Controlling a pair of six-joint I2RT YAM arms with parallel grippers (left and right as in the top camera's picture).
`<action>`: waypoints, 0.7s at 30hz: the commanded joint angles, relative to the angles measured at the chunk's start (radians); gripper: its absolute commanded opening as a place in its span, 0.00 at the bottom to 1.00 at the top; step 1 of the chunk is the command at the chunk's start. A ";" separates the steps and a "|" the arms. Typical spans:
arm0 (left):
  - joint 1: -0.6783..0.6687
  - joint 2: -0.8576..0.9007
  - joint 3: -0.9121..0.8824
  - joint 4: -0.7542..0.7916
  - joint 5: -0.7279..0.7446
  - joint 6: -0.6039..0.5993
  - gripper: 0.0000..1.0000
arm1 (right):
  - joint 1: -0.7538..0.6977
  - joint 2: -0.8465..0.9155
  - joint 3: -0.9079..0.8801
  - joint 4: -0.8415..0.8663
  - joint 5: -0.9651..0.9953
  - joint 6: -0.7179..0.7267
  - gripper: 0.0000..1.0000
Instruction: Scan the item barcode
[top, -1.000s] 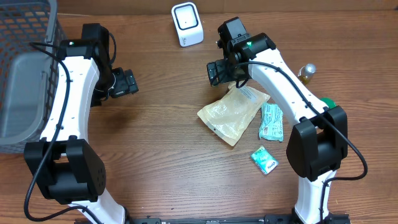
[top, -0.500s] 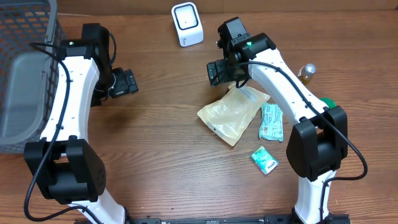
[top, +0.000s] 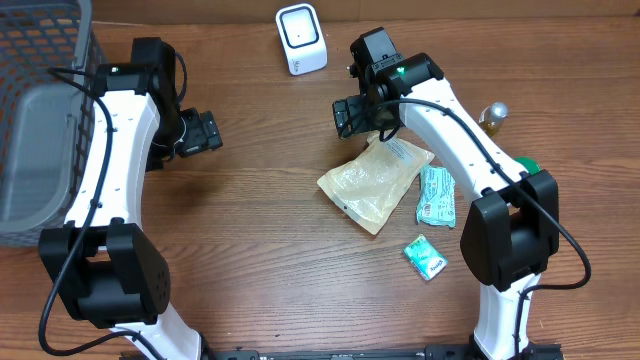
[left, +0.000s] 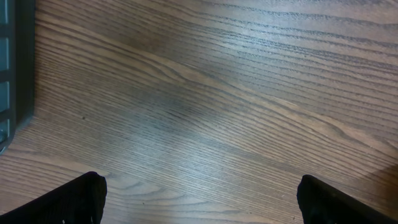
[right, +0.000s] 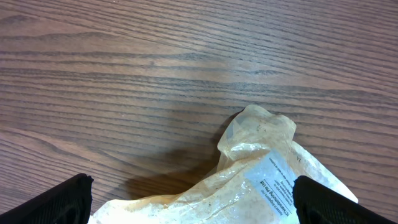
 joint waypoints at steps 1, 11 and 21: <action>-0.003 -0.016 0.017 0.002 -0.005 0.004 1.00 | 0.001 -0.009 0.002 0.006 0.007 0.003 1.00; -0.003 -0.348 0.017 0.004 -0.006 0.004 1.00 | 0.001 -0.009 0.002 0.006 0.007 0.003 1.00; 0.003 -0.879 0.017 -0.003 -0.017 0.005 1.00 | 0.001 -0.009 0.002 0.006 0.007 0.004 1.00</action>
